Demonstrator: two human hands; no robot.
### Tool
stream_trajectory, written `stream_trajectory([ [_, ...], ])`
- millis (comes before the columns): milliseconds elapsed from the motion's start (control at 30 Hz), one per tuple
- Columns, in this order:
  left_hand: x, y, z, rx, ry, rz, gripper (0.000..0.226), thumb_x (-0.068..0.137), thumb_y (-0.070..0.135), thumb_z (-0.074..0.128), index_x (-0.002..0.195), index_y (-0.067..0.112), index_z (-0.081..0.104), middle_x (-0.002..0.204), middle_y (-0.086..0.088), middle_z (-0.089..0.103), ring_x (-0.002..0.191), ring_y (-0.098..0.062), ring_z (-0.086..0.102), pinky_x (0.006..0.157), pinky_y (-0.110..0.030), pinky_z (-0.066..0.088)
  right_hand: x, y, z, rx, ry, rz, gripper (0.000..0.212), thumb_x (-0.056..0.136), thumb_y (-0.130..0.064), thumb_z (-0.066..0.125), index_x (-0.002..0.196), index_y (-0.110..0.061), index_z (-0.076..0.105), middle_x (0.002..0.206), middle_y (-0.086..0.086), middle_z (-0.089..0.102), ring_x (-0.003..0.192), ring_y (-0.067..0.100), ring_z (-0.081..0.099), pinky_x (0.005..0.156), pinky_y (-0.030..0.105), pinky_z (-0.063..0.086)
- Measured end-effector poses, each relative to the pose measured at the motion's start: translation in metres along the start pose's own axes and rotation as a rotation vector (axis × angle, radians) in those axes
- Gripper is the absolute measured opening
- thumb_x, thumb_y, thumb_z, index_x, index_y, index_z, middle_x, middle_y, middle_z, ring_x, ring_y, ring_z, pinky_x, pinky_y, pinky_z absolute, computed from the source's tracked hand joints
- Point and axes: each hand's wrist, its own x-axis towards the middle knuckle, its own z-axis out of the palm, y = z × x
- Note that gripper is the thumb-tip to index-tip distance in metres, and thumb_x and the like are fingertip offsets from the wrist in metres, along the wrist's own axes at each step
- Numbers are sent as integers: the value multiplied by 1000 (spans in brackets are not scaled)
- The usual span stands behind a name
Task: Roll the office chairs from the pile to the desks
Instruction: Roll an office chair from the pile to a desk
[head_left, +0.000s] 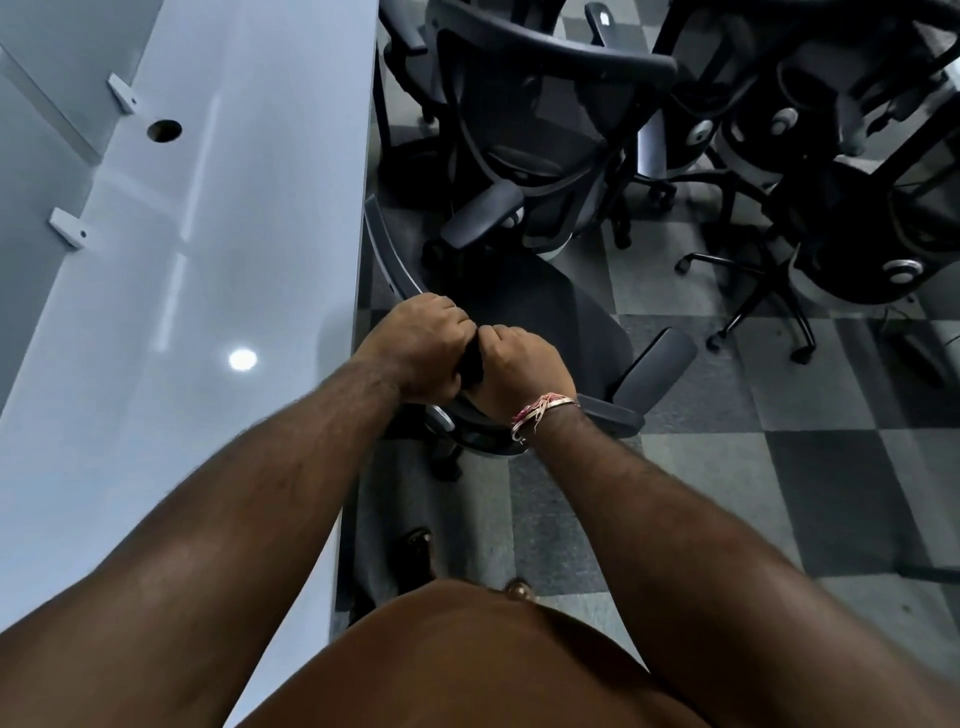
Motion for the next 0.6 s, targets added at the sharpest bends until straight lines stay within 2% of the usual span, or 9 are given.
stream_trajectory([
  [67,1,6,-1,6,-6,-20,32,69,30,72,94,11,75,92,-6,75,85,-27,67,87,-40,56,-4,2,-3,2,-2,-7,31,71,-38,75,77,-15,56,70,1,61,60,25,57,50,32,41],
  [200,2,28,-2,-2,8,-52,29,68,30,72,90,11,75,87,-6,74,80,-27,67,82,-40,56,-17,15,-12,-4,13,-46,29,69,-36,75,77,-15,58,70,1,62,59,26,58,52,27,30],
  [433,14,81,8,-8,58,-11,22,73,35,65,86,18,68,82,0,70,74,-21,60,74,-34,46,-55,58,-24,-43,-27,-75,34,67,-41,76,79,-15,56,73,1,62,63,25,58,54,29,34],
  [600,34,110,13,-17,36,36,32,83,45,65,104,22,68,98,4,71,89,-18,62,84,-34,50,-77,91,-35,-79,-73,-43,43,66,-50,78,84,-17,58,77,-1,63,67,22,59,58,30,42],
])
